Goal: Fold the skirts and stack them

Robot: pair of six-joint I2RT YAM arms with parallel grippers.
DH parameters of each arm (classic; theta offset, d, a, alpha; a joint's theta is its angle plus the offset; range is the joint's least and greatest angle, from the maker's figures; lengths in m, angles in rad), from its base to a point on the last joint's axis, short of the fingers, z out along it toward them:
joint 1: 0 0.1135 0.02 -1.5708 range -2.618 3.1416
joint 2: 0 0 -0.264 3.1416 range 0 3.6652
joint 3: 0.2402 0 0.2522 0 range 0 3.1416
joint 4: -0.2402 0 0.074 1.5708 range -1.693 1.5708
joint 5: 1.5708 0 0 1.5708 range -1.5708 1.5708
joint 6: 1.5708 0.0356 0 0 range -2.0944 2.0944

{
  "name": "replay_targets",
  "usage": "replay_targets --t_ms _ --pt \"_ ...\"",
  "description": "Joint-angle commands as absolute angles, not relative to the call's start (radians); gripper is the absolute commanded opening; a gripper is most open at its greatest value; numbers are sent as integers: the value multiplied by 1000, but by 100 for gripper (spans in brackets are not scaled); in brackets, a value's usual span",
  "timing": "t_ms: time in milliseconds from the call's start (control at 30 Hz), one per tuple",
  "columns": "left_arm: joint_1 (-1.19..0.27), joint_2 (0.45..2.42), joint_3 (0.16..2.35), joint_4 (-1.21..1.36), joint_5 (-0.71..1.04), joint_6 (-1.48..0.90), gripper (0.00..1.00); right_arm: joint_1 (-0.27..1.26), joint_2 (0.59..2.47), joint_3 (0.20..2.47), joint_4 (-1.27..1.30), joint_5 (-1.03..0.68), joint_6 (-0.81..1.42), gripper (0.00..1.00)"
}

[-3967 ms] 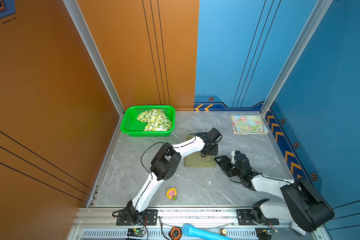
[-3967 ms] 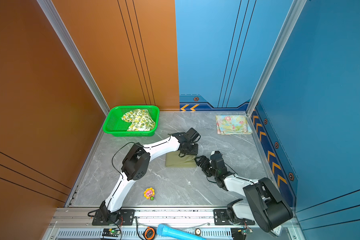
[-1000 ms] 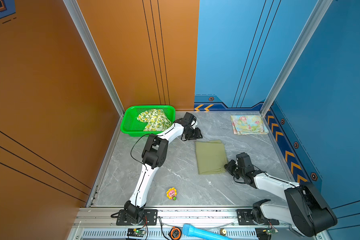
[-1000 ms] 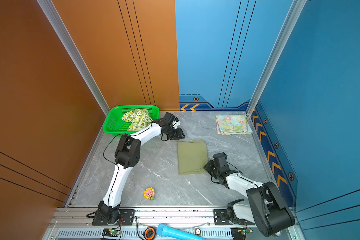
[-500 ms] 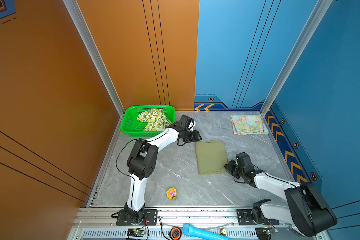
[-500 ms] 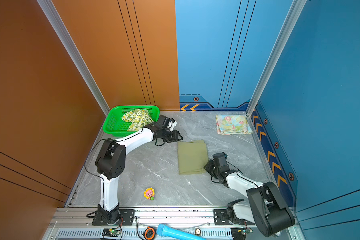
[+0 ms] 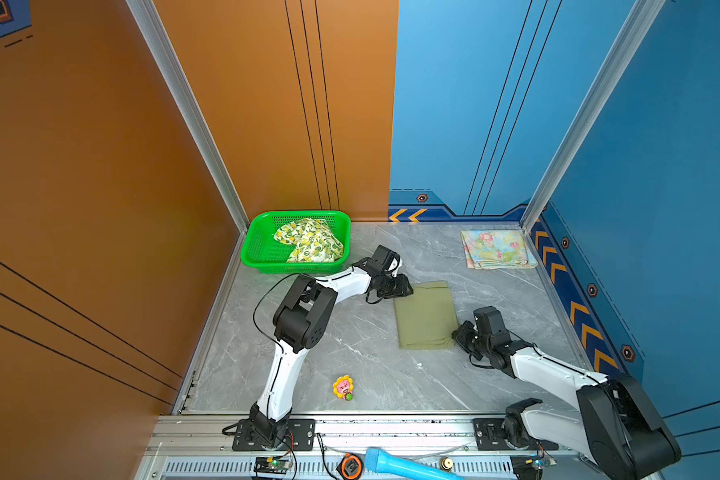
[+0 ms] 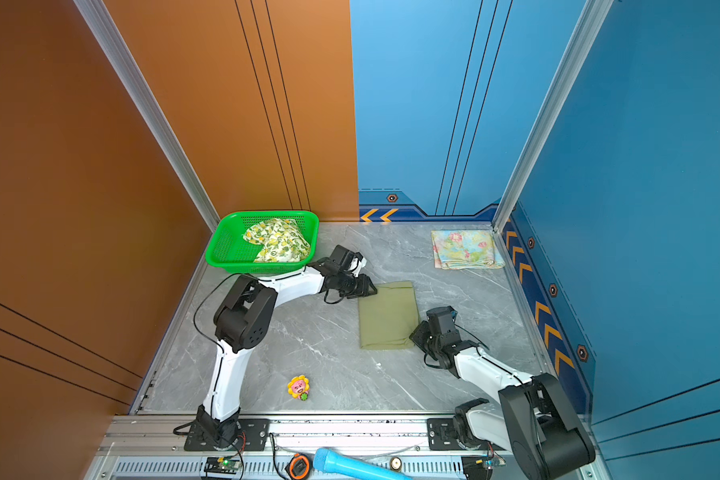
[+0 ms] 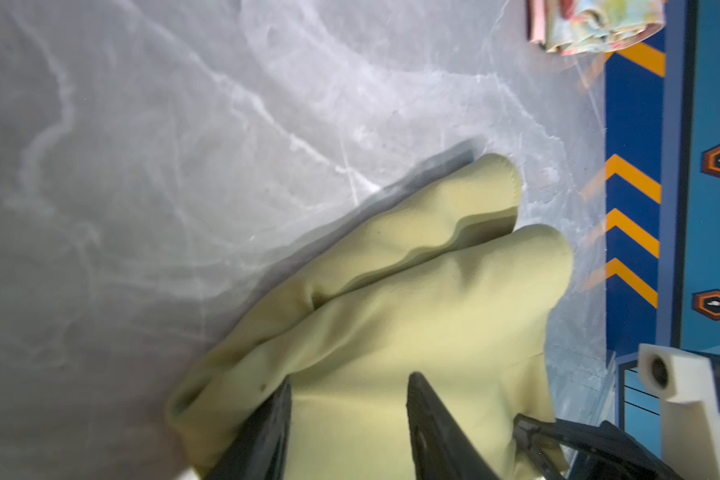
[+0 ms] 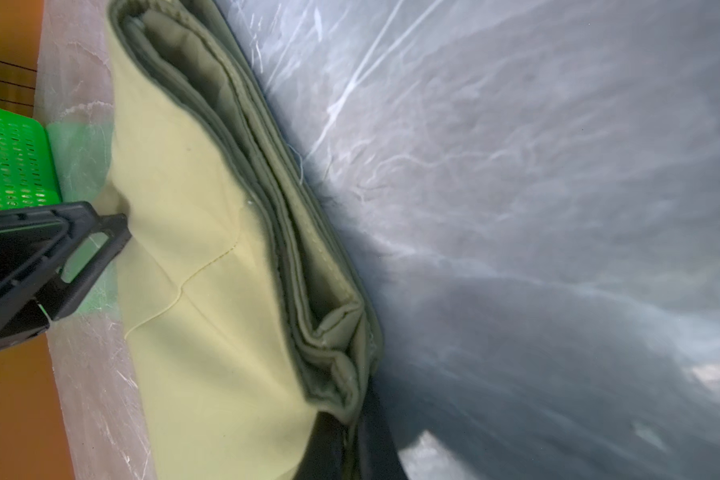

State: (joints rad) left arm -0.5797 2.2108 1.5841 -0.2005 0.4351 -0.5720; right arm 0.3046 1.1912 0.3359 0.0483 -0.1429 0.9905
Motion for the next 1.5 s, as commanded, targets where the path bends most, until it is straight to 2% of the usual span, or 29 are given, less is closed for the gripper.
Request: replay_targets --t_ms 0,300,533,767,933,1233,1467 --pt "-554 2270 1610 -233 407 -554 48 296 1169 324 -78 -77 970 0" --pt "-568 2115 1587 -238 415 -554 48 295 1182 328 -71 -65 976 0" --pt "-667 1984 1426 -207 373 -601 48 298 1223 330 -28 -65 998 0" --pt "-772 1975 1270 -133 355 -645 48 304 1200 331 -43 -46 1006 0" --pt "-796 2013 1228 -124 352 -647 48 313 1170 331 -68 -29 1006 0" --pt "-766 1937 1299 -206 352 -609 48 353 1129 332 -104 12 1015 0" --pt "-729 1988 1447 -343 304 -559 48 499 1159 336 -68 99 1097 0"
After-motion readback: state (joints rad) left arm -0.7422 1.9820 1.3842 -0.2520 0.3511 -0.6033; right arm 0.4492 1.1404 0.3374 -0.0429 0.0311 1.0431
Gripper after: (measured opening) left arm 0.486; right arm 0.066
